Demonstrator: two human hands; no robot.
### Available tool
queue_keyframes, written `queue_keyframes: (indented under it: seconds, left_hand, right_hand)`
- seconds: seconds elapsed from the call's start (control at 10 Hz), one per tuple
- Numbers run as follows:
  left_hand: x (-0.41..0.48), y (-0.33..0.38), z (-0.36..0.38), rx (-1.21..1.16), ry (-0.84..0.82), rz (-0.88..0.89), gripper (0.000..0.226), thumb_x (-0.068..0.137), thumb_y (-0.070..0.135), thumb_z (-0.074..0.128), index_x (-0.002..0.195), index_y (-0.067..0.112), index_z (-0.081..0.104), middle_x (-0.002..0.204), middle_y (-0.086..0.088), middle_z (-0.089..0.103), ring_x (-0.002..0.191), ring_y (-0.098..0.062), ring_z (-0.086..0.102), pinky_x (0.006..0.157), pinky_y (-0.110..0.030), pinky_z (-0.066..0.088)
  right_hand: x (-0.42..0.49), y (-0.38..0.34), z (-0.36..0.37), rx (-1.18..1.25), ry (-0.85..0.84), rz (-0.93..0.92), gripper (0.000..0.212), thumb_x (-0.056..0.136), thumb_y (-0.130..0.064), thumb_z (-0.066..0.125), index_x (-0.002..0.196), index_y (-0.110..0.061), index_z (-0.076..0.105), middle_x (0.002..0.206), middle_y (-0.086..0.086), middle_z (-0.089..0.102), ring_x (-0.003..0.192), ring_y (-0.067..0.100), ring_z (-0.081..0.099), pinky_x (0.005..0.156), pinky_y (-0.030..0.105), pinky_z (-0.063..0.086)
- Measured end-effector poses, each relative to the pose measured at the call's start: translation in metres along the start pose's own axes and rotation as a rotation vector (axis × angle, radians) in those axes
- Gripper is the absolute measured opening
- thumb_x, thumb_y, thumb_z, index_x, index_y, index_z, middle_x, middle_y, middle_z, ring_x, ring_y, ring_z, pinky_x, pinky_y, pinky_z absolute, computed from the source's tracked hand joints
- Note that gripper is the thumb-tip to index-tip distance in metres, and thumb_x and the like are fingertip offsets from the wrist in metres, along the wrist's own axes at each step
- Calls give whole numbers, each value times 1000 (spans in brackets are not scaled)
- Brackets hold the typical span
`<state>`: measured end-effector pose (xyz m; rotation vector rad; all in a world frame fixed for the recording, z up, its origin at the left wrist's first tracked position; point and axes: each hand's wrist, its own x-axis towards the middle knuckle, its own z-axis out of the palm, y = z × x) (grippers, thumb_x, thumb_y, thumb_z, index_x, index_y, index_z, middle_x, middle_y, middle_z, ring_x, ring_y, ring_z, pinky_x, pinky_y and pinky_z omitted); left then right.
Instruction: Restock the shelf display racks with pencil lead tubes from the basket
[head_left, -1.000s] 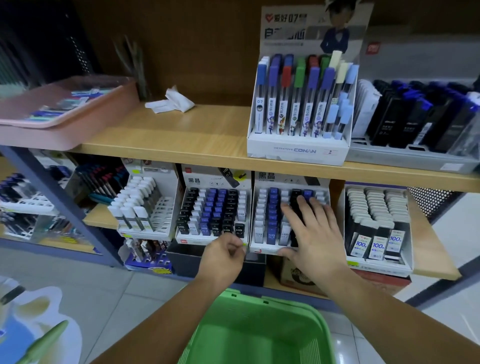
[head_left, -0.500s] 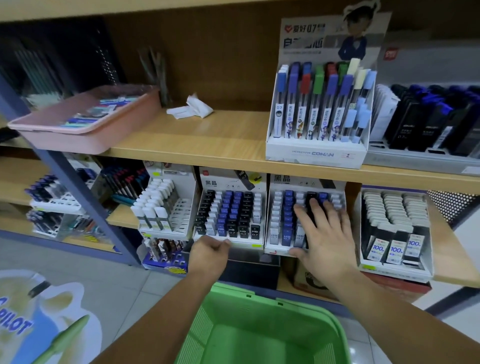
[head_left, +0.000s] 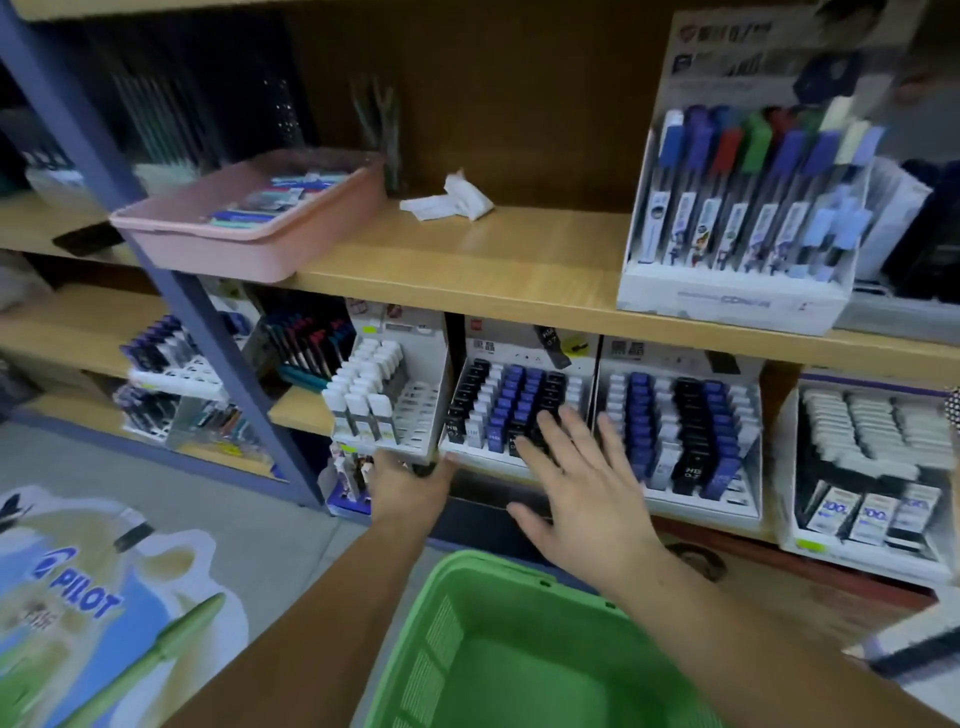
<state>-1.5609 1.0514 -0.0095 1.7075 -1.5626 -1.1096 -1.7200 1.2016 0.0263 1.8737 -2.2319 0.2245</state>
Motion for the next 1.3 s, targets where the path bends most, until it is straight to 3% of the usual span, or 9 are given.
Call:
queue_keyframes:
  seconds: [0.3, 0.4, 0.5, 0.6, 0.7, 1.0, 1.1, 1.2, 1.3]
  left_hand:
    - [30, -20, -8, 13, -132, -7, 73, 76, 59, 82, 122, 14, 49, 127, -12, 56, 117, -34, 56, 101, -50, 51]
    - [17, -15, -8, 87, -20, -26, 59, 82, 57, 76, 113, 9, 60, 108, -14, 65, 101, -36, 64, 86, -46, 58]
    - [-23, 5, 9, 102, -150, 122, 23, 93, 29, 69, 81, 9, 69, 70, -7, 66, 67, -25, 63, 57, -28, 49]
    - [-68, 23, 43, -15, -406, 161, 10, 91, 16, 76, 86, 9, 71, 76, 0, 70, 74, -15, 64, 63, -13, 47]
    - [-94, 36, 68, -34, -599, 166, 11, 92, 12, 76, 93, 17, 66, 88, 3, 70, 84, -11, 65, 79, -18, 46]
    - [-101, 52, 83, 154, -570, 248, 19, 92, 25, 76, 104, 19, 63, 103, -1, 69, 82, -16, 65, 65, -25, 50]
    - [-105, 54, 77, 156, -540, 269, 16, 91, 22, 76, 102, 18, 64, 104, -1, 70, 94, -19, 68, 75, -25, 53]
    - [-121, 66, 52, 144, -552, 325, 6, 93, 20, 75, 93, 19, 69, 95, 2, 74, 92, -13, 70, 81, -29, 53]
    - [-148, 89, 14, 67, -538, 433, 6, 94, 18, 74, 90, 23, 73, 85, 4, 75, 80, -3, 70, 81, -31, 53]
  right_hand:
    - [8, -5, 9, 30, 42, -19, 62, 96, -60, 50, 144, -21, 56, 154, 9, 49, 152, 31, 31, 124, 63, 13]
    - [-19, 1, -3, 120, 186, -17, 49, 97, -53, 56, 133, -21, 63, 137, 2, 59, 139, 27, 47, 121, 59, 23]
    - [-65, 14, -12, 169, 238, 127, 31, 95, -53, 59, 100, -24, 68, 99, -6, 57, 98, 20, 57, 94, 41, 49]
    - [-101, 47, -20, 260, 57, 559, 45, 94, -68, 49, 77, -27, 60, 77, -11, 58, 79, 16, 62, 65, 32, 52]
    - [-131, 102, -15, 303, -102, 840, 48, 92, -73, 45, 92, -30, 65, 85, -10, 68, 90, 21, 68, 70, 31, 53]
    - [-146, 156, -7, 298, -73, 877, 40, 91, -64, 53, 84, -25, 63, 86, -4, 62, 92, 24, 63, 68, 35, 54]
    - [-140, 150, -19, 334, -185, 880, 42, 91, -65, 51, 98, -27, 65, 96, -3, 64, 97, 23, 62, 77, 37, 56]
    - [-134, 145, -41, 379, -317, 847, 34, 93, -58, 57, 96, -25, 66, 89, -5, 67, 95, 23, 64, 80, 34, 56]
    - [-127, 137, -74, 654, -239, 755, 35, 93, -46, 66, 74, -17, 65, 65, -3, 65, 75, 21, 65, 68, 29, 51]
